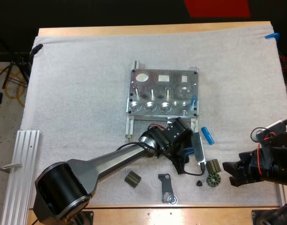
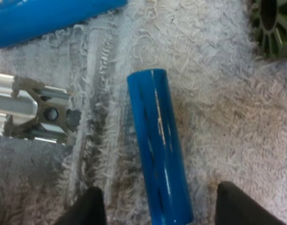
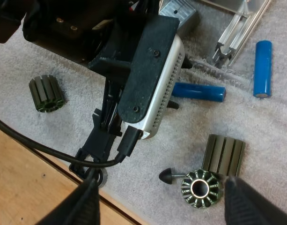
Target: Load cells from right to left
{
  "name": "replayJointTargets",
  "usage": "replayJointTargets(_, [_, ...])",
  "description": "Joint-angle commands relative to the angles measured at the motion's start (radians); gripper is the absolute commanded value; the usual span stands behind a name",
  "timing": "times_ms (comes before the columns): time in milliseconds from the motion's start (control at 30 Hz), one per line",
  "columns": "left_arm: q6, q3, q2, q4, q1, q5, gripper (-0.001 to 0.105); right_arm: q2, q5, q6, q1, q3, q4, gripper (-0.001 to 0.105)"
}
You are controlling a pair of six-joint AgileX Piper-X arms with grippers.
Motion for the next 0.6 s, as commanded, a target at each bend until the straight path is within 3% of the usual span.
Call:
replayJointTargets(0, [-0.009,-0.006,-0.004,-0.003,-0.004,-0.015,0.043,-0.004,-0.006,-0.003,-0.005,0.000,-0.007,0.056])
replayJointTargets(233, [-0.015,-0.006,-0.004,0.018,-0.004,-0.005,0.000,-0.004,-0.006,-0.003,-0.005,0.000,-0.007,0.056])
replayJointTargets(400, [-0.069,-0.010,-0.004,0.034,-0.004,0.001,0.000,-0.004,0.017,-0.012,-0.005,0.000,-0.007,0.056])
replayJointTargets(567, [-0.064,-0.050,-0.029,0.128,-0.004,-0.001,0.000,-0.004,0.051,-0.015,-0.005,0.000,-0.001,0.056])
